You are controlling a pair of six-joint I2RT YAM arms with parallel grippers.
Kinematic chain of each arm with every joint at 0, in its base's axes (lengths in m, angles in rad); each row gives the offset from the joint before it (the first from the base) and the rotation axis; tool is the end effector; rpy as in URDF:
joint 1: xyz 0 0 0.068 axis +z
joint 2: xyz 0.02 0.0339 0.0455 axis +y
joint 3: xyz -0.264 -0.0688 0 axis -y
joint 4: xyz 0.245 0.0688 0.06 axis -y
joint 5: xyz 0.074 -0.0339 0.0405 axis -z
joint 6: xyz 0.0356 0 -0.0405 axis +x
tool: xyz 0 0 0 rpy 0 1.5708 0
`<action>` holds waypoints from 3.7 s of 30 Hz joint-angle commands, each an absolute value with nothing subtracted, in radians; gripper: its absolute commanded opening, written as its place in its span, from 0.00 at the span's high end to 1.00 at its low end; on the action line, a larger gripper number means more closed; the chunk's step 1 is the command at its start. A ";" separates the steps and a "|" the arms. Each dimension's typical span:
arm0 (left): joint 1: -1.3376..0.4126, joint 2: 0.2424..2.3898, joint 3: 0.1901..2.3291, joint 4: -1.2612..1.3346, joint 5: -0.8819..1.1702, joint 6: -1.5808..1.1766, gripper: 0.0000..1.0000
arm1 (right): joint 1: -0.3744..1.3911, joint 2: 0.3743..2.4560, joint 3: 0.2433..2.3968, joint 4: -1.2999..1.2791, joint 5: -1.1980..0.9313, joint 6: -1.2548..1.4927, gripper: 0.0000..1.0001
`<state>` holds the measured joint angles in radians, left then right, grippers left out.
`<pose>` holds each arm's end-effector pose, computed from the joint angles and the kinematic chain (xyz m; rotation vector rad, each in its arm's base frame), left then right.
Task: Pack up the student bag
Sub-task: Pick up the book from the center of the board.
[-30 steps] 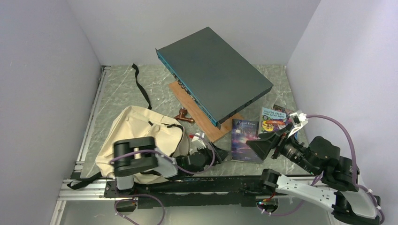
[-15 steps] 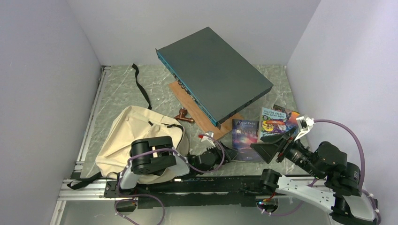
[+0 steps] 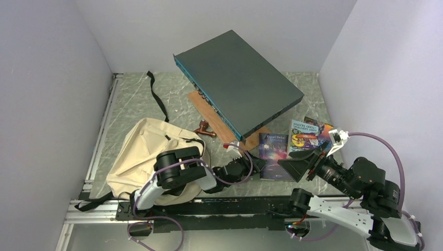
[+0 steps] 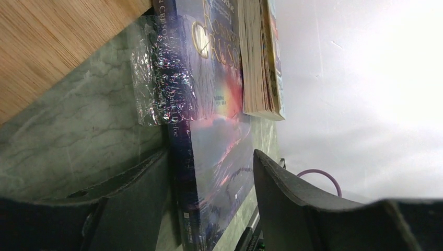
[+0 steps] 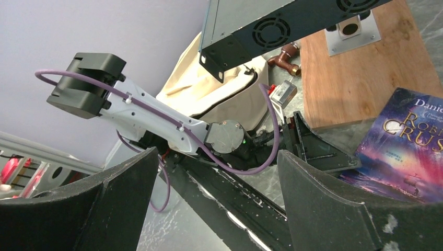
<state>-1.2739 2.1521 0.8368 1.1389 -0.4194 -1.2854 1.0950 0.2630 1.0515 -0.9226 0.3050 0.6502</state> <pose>0.1279 -0.3685 0.0936 -0.3603 1.9562 -1.4514 0.0105 -0.0029 0.3838 -0.1607 1.8041 1.0247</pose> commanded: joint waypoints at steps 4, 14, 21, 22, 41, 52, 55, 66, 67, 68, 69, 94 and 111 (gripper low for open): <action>-1.257 2.199 0.882 1.123 -0.388 -1.311 0.40 | 1.096 0.292 1.064 -0.861 0.297 0.647 0.14; -1.243 2.247 0.894 1.172 -0.357 -1.331 0.59 | 1.095 0.309 1.060 -0.849 0.295 0.645 0.13; -1.225 2.181 0.806 1.227 -0.363 -1.269 0.87 | 1.095 0.304 1.052 -0.856 0.300 0.652 0.13; -1.222 2.157 0.780 1.234 -0.369 -1.255 0.90 | 1.095 0.301 1.052 -0.857 0.301 0.651 0.13; -1.170 1.995 0.457 1.420 -0.288 -1.220 0.77 | 1.095 0.317 1.042 -0.856 0.313 0.636 0.12; -1.115 1.989 0.607 1.137 -0.027 -1.064 0.47 | 1.095 0.307 1.033 -0.861 0.316 0.644 0.12; -1.088 2.040 0.634 1.153 0.054 -1.087 0.47 | 1.094 0.307 1.031 -0.858 0.315 0.644 0.12; -1.033 2.109 0.620 1.444 0.273 -1.212 0.97 | 1.095 0.317 1.033 -0.860 0.317 0.641 0.12; -1.031 2.071 0.601 1.429 0.273 -1.196 0.99 | 1.094 0.319 1.031 -0.862 0.318 0.641 0.11; -1.031 2.012 0.586 1.386 0.273 -1.169 1.00 | 1.095 0.320 1.030 -0.862 0.318 0.640 0.11; -1.031 1.964 0.568 1.349 0.272 -1.148 1.00 | 1.095 0.322 1.026 -0.859 0.317 0.639 0.11; -1.050 0.617 0.652 -0.401 -0.040 -0.607 1.00 | 1.094 0.542 0.973 -0.604 0.038 0.475 0.07; -1.049 0.524 1.183 -0.968 -0.158 -0.354 1.00 | 1.095 0.946 1.211 -0.457 -0.123 0.343 0.04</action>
<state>-1.0504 0.5190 1.0126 -0.9768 -0.1307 -0.5007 1.0946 0.8585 1.0786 -0.4995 -0.1165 0.4137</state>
